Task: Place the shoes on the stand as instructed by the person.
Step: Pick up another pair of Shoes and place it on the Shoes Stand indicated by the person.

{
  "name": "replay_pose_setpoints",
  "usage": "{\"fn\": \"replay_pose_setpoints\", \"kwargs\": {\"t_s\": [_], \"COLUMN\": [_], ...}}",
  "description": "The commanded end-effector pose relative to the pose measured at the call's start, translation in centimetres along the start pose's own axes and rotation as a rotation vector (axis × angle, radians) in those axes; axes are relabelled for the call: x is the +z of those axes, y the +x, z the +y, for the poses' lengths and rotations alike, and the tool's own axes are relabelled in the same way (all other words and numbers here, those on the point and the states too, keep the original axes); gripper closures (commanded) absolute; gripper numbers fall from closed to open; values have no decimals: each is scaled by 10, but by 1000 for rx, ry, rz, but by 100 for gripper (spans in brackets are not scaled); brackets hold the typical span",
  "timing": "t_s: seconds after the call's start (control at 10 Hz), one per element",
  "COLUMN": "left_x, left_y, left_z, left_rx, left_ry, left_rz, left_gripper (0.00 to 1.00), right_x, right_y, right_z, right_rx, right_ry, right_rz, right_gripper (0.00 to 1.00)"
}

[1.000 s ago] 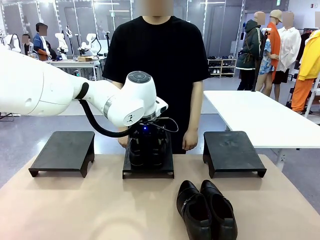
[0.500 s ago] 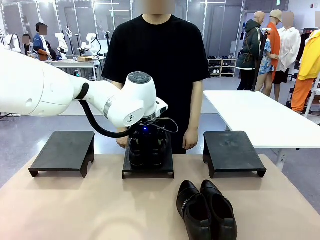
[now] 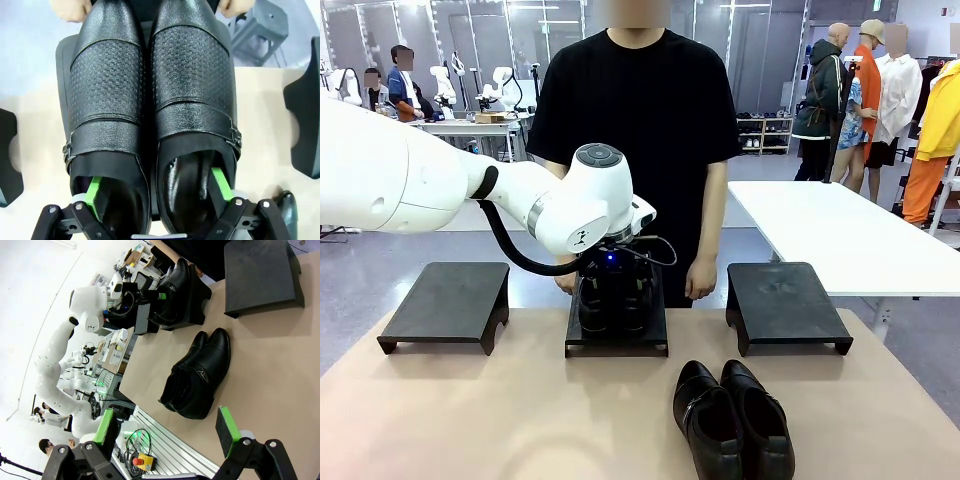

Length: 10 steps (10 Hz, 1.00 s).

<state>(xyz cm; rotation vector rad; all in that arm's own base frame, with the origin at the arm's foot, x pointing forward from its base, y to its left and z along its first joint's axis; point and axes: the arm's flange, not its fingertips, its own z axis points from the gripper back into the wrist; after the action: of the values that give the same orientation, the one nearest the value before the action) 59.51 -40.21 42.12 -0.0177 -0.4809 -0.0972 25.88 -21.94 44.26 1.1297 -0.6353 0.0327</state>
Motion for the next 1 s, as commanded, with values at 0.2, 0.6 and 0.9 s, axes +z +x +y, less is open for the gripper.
{"fn": "replay_pose_setpoints", "kwargs": {"t_s": [0.2, 0.6, 0.9], "left_x": [-1, 61, 128], "left_y": [0, -6, -47], "left_z": [1, 32, 82], "left_rx": [1, -27, -53], "left_ry": [0, -17, -253], "left_rz": [0, -5, 95], "left_gripper": [0, 0, 0], "right_x": [0, 0, 0], "right_y": [1, 1, 1], "right_z": [1, 1, 1], "right_rx": [7, 7, 7], "right_ry": [15, 15, 15], "right_rz": [-12, -12, -12], "right_gripper": [0, 0, 0]}}
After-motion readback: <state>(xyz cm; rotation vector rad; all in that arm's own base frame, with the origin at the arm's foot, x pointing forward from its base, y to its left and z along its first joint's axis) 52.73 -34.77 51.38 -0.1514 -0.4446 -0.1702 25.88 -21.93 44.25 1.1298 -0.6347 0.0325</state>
